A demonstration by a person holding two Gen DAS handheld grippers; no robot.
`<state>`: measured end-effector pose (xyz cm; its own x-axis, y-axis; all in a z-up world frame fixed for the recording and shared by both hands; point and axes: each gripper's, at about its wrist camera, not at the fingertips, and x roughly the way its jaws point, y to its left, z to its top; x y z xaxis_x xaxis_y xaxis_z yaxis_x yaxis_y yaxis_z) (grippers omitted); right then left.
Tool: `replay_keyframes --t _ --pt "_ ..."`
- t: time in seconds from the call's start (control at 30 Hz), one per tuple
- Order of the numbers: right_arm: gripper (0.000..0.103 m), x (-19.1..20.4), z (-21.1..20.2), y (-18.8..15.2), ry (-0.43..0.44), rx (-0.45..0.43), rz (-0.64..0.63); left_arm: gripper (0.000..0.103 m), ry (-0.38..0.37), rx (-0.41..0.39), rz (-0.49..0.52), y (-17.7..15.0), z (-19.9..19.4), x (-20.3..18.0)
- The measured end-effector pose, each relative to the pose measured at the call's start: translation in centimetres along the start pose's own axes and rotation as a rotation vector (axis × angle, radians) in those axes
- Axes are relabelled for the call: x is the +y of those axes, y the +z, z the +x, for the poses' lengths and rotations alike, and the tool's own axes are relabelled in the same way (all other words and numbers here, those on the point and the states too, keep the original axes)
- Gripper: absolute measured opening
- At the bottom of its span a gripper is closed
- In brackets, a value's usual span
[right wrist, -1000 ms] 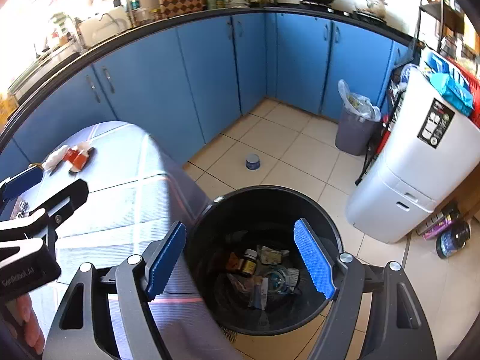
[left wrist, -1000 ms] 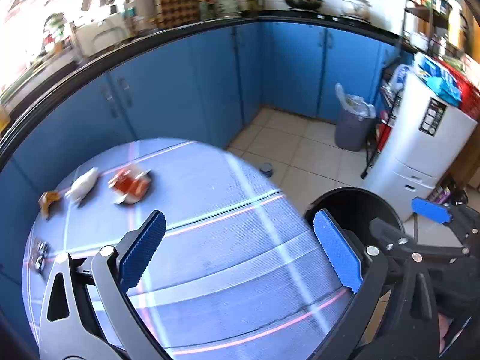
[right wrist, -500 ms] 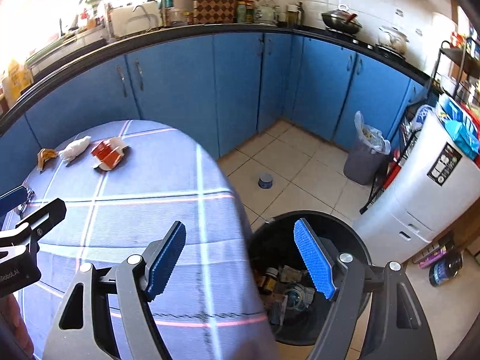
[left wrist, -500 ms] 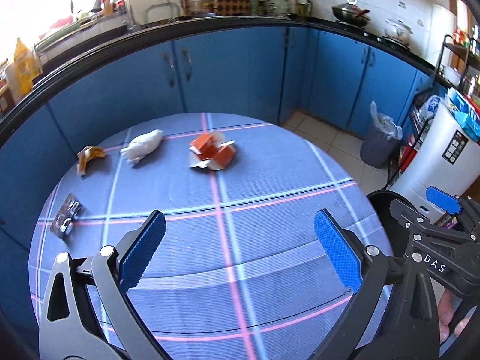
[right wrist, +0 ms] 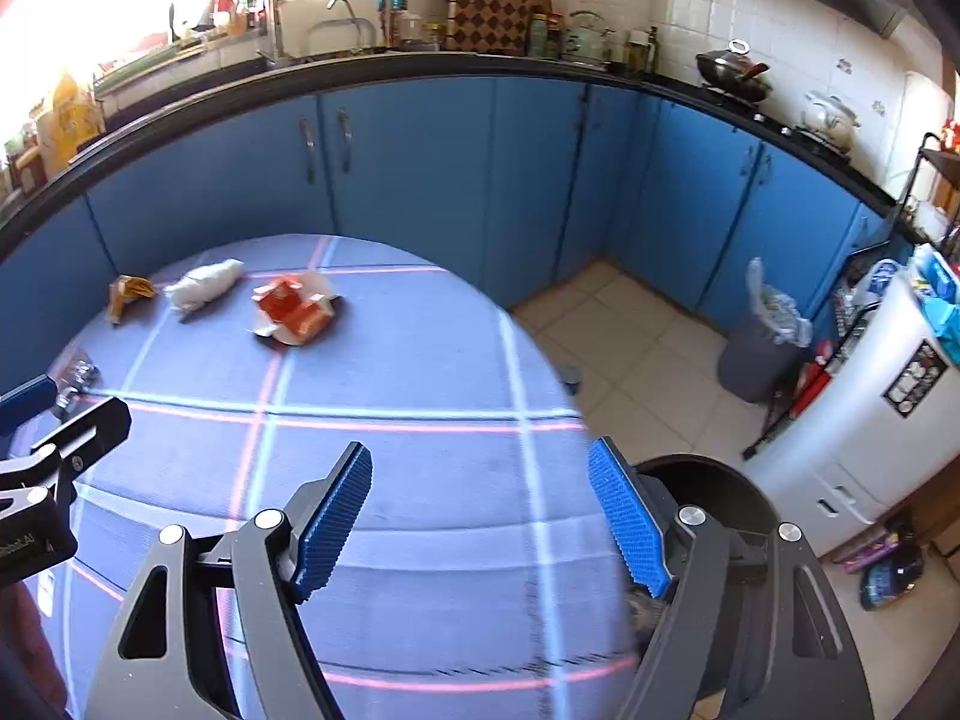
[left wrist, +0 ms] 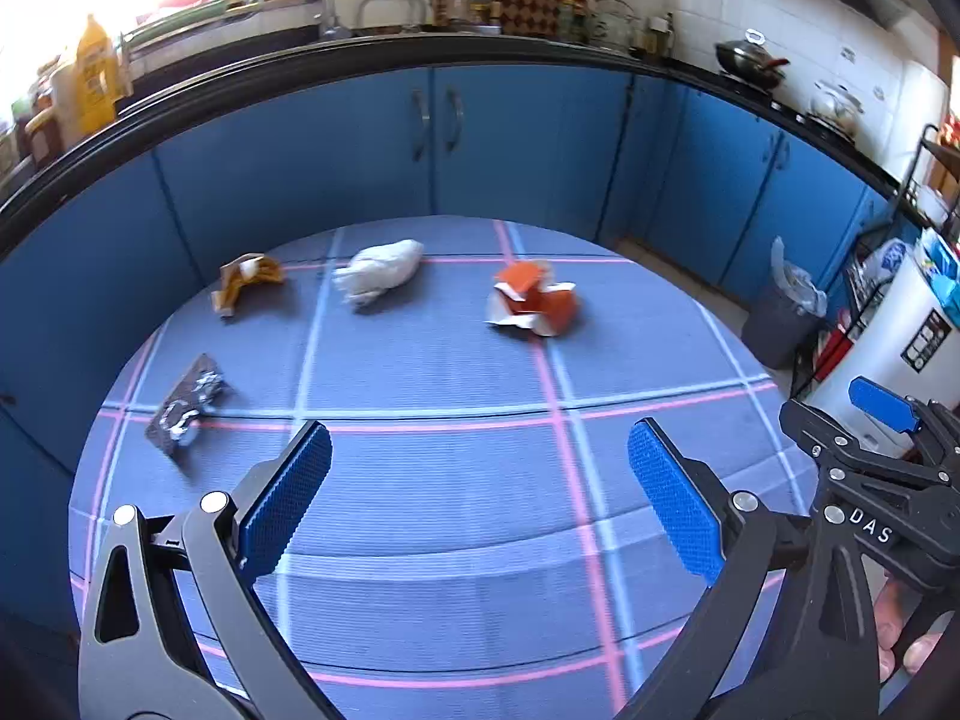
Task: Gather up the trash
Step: 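Move both open grippers back over the table, then grasp the silver blister pack with the left gripper while the right gripper grasps the orange-white box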
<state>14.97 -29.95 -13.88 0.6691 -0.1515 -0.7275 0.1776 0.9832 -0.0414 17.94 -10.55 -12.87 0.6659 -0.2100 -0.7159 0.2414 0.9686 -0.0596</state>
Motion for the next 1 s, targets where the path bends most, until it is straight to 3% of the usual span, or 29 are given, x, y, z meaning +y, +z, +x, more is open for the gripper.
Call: replay_keyframes --t 0.47,0.7,0.9,1.0 --pt "0.073 6.9 6.1 2.2 0.029 0.073 -0.080 0.098 0.139 -0.006 -0.154 -0.5 1.9 10.6" --pt "0.073 10.5 9.7 4.0 0.057 0.101 -0.130 0.098 0.177 0.044 -0.253 -0.4 5.0 15.7" --pt "0.073 12.8 12.5 5.8 0.064 0.110 -0.165 0.096 0.170 0.097 -0.298 -0.5 7.5 17.6" --pt "0.073 13.5 13.8 6.4 0.064 0.121 -0.169 0.090 0.192 0.101 -0.299 -0.4 8.3 17.9"
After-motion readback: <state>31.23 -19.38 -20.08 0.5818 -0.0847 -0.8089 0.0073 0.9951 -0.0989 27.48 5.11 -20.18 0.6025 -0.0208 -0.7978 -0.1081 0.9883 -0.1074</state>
